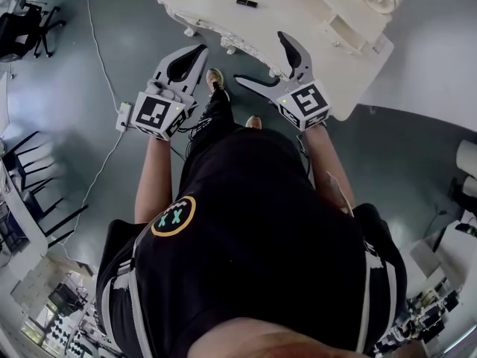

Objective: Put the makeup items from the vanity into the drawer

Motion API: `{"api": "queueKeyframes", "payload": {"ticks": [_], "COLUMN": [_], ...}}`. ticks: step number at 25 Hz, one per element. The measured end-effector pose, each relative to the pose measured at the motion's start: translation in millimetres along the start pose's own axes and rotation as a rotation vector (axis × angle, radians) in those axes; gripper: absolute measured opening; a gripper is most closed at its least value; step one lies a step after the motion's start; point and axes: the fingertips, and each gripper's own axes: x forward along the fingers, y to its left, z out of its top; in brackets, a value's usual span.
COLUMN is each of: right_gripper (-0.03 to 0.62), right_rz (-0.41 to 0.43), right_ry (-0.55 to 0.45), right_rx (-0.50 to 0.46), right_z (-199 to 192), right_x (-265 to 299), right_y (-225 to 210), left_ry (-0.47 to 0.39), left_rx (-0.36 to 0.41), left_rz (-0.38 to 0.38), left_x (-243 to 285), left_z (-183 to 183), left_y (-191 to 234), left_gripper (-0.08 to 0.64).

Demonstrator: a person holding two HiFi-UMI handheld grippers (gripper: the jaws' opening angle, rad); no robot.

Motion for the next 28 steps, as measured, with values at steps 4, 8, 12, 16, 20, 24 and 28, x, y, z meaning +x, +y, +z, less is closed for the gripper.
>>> {"api": "queueKeyframes", "payload": {"ticks": [4, 8, 12, 16, 20, 24, 28], "right_gripper": [0.598, 0.598, 0.598, 0.598, 0.598, 0.598, 0.598], "right_rz": [-0.026, -0.064, -0.096, -0.122, -0.135, -0.170, -0.200], "right_ry": [0.007, 0.021, 0.045, 0.043, 0.049, 0.089, 0.127], "right_rx": [0.000, 0.004, 0.009, 0.013, -0.009, -0.002, 0.013], "right_z": [-1, 1, -3, 4, 14, 10, -3], "right_x": [25, 55, 90, 126, 161, 186, 202], "right_y": [-21, -49, -79, -103, -120, -143, -162], "left_ry": [-0.008, -0.020, -0.024, -0.026, -0.023, -0.023, -0.010], "left_rx": [-0.013, -0.018, -0.049, -0.077, -0.102, -0.118, -0.128], "left_rz": [-0.012, -0.041, -0.074, -0.115, -0.165, -0.208, -0.240], "left_x": [19, 44, 69, 95, 118, 138, 153], "left_z": [-8, -11, -20, -25, -29, -28, -35], "left_y": [29, 65, 107, 151, 189, 215, 233], "left_gripper": [0.020, 0.020, 0.020, 0.020, 0.020, 0.020, 0.020]}}
